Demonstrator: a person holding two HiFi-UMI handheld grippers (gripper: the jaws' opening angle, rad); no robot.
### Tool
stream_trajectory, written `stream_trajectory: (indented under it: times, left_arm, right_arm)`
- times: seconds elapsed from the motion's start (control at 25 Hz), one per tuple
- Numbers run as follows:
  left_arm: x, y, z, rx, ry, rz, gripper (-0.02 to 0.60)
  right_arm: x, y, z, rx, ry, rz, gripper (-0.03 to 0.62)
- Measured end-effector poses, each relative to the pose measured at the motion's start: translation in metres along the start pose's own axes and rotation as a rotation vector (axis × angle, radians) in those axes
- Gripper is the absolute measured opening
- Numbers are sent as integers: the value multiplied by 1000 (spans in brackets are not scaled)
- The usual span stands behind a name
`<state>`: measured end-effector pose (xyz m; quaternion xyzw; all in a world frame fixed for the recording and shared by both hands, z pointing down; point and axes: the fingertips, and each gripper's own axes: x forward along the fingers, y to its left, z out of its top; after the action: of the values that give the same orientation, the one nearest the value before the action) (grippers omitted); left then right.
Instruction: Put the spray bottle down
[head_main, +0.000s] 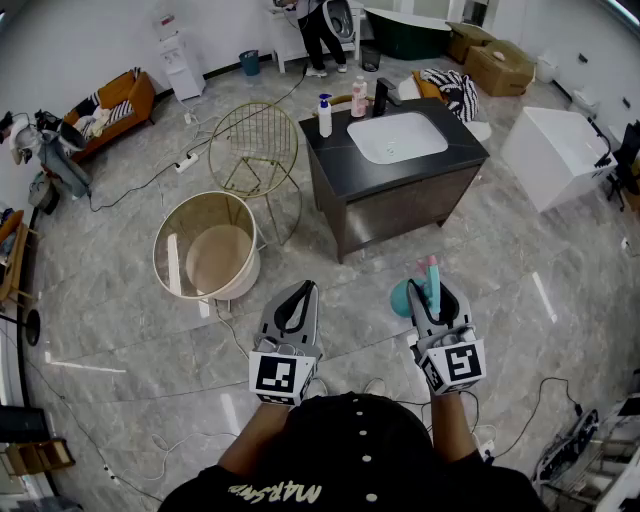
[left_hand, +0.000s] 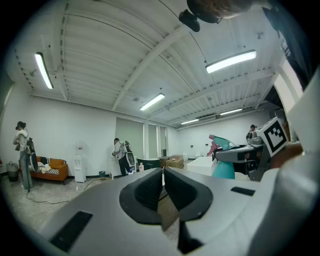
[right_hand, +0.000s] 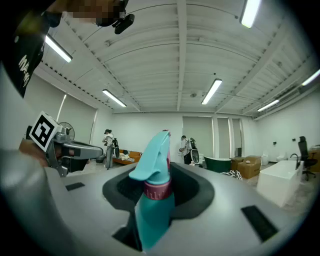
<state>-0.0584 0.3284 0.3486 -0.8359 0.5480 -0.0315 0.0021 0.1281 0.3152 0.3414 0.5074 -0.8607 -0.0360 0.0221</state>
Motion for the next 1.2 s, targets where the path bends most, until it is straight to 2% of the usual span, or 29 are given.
stream_trajectory:
  times: [0.44,0.72,0.92,1.2]
  left_arm:
    - [-2,11,1,-11,0,-32,21]
    - [-18,32,-8,-2,3,-86,21]
    - [-21,54,-19,-12,25,-82,21]
    - [4,67,-24,-17,32,-79,21]
  right_arm:
    - [8,10,1,11,5,-24,130]
    - [11,40,-6,22,11,-65,132]
    - [20,54,-10,28,21,-74,131]
    - [49,43,-17,27,33,-68,132]
